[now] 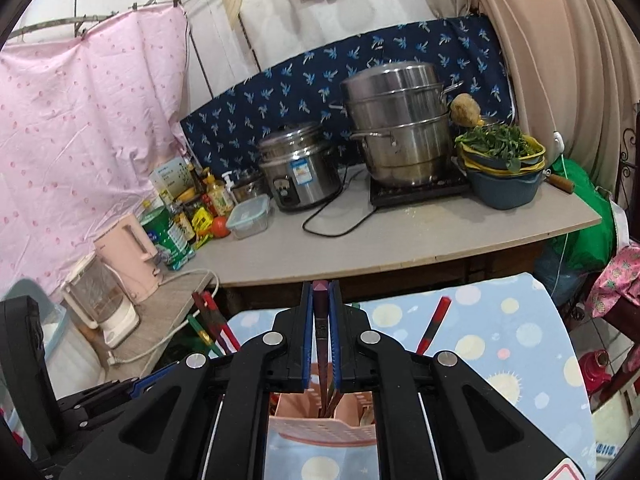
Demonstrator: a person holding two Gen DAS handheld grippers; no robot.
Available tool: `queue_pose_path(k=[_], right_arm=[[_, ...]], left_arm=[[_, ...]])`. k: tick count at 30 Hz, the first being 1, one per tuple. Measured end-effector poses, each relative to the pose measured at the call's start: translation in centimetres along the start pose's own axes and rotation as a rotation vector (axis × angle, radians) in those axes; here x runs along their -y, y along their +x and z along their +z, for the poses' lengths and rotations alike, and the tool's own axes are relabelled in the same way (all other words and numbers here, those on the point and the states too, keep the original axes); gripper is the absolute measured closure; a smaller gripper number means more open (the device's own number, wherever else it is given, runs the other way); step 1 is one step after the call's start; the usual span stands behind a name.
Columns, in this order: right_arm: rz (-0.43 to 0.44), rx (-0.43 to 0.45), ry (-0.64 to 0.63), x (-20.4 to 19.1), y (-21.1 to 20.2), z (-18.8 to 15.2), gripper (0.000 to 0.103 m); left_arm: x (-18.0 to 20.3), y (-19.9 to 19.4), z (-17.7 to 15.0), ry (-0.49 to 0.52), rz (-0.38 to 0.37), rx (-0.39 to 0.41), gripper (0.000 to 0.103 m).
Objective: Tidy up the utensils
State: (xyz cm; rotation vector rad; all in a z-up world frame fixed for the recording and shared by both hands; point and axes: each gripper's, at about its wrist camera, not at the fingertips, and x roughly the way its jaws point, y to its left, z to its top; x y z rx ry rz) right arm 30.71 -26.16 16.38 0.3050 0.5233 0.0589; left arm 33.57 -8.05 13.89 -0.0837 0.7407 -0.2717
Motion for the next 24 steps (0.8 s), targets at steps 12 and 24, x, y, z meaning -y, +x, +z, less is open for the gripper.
queue_pose_path(k=[12, 24], right_arm=[[-0.007, -0.012, -0.059, -0.8, -2.8, -2.9, 0.062], [-0.080, -0.049, -0.117, -1.2, -6.4, -8.3, 0.045]], left_arm=[[0.0, -2.1, -2.3, 0.034, 0.052, 0.055, 0.061], [-1.1, -6.1, -5.7, 0.019, 0.098, 0.110, 0.044]])
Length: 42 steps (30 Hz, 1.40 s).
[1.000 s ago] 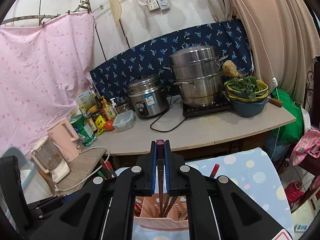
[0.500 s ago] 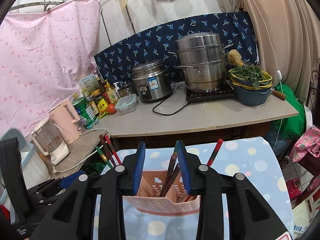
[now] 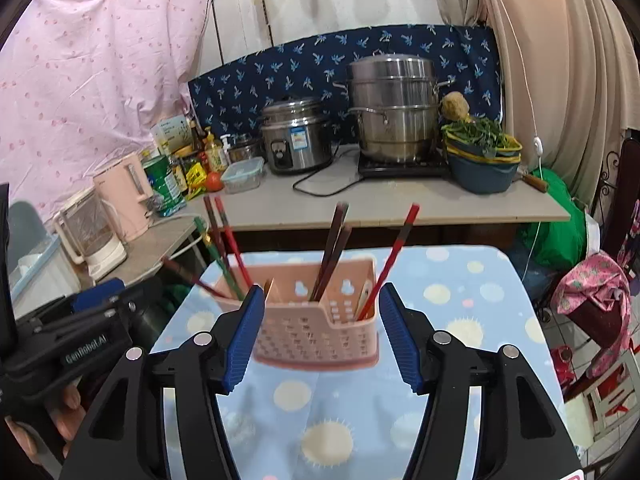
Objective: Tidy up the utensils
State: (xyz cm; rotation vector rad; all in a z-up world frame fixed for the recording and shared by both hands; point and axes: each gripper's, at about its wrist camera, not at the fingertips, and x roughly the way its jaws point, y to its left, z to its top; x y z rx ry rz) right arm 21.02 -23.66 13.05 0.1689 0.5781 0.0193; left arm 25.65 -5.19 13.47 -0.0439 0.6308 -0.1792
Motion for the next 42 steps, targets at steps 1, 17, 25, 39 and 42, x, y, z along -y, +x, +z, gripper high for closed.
queue_pose_path(k=[1, 17, 25, 39, 42], right_arm=[[0.002, -0.009, 0.002, 0.0, -0.2, -0.5, 0.044], [-0.062, -0.063, -0.056, -1.8, -2.7, -7.2, 0.035], [-0.054, -0.099, -0.032, -1.9, -3.2, -9.3, 0.019], [-0.088, -0.131, -0.023, -1.4, -3.4, -12.0, 0.006], [-0.113, -0.127, -0.053, -1.7, -3.5, -12.5, 0.006]], left_arm=[[-0.1, -0.2, -0.4, -0.002, 0.003, -0.003, 0.043], [-0.5, -2.5, -6.8, 0.014, 0.055, -0.046, 0.026], [-0.2, -3.6, -8.7, 0.025, 0.070, -0.044, 0.014], [-0.4, -3.7, -11.2, 0.033, 0.113, -0.079, 0.007], [-0.4, -3.5, -11.7, 0.036, 0.117, -0.092, 0.007]])
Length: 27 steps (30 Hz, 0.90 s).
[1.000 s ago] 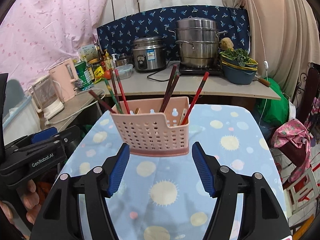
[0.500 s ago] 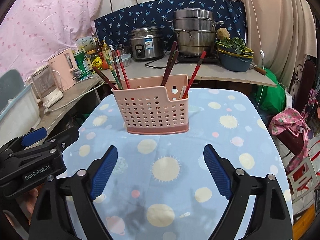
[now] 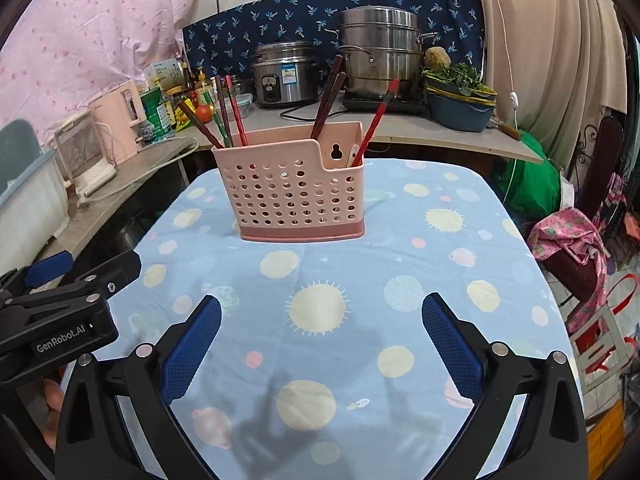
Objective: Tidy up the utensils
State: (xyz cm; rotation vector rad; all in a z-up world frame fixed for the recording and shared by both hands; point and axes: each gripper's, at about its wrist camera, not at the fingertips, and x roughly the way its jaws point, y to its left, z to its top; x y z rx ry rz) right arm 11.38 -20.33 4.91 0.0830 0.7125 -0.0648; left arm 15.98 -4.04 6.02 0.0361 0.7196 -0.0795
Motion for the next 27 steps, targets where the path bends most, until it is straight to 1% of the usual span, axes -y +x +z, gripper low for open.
queue_pose_path(k=[5, 12, 27], right_arm=[[-0.009, -0.025, 0.024, 0.3, 0.3, -0.8, 0.006], [-0.025, -0.043, 0.063, 1.5, 0.4, -1.6, 0.006], [-0.068, -0.046, 0.095, 3.0, 0.4, -2.1, 0.006]], left_arm=[[0.2, 0.3, -0.8, 0.008, 0.020, -0.012, 0.007], [0.1, 0.5, -1.7, -0.009, 0.039, -0.023, 0.007], [-0.2, 0.8, -2.4, 0.000, 0.056, -0.030, 0.007]])
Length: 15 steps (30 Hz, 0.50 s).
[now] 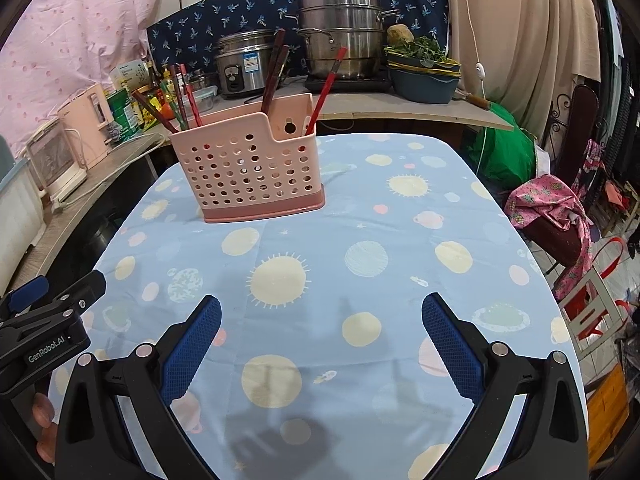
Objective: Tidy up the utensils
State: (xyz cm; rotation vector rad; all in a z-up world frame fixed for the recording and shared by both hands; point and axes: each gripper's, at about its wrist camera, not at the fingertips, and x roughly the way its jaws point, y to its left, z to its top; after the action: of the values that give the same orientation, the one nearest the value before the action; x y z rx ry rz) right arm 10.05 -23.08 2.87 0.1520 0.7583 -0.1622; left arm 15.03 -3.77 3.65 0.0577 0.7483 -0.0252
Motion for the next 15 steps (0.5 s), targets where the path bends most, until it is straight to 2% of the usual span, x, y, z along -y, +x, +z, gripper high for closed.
queue_pose_path(k=[15], right_arm=[[-0.009, -0.006, -0.010, 0.03, 0.27, -0.16, 0.006]], left_arm=[[-0.41, 0.52, -0.42, -0.007, 0.008, -0.023, 0.007]])
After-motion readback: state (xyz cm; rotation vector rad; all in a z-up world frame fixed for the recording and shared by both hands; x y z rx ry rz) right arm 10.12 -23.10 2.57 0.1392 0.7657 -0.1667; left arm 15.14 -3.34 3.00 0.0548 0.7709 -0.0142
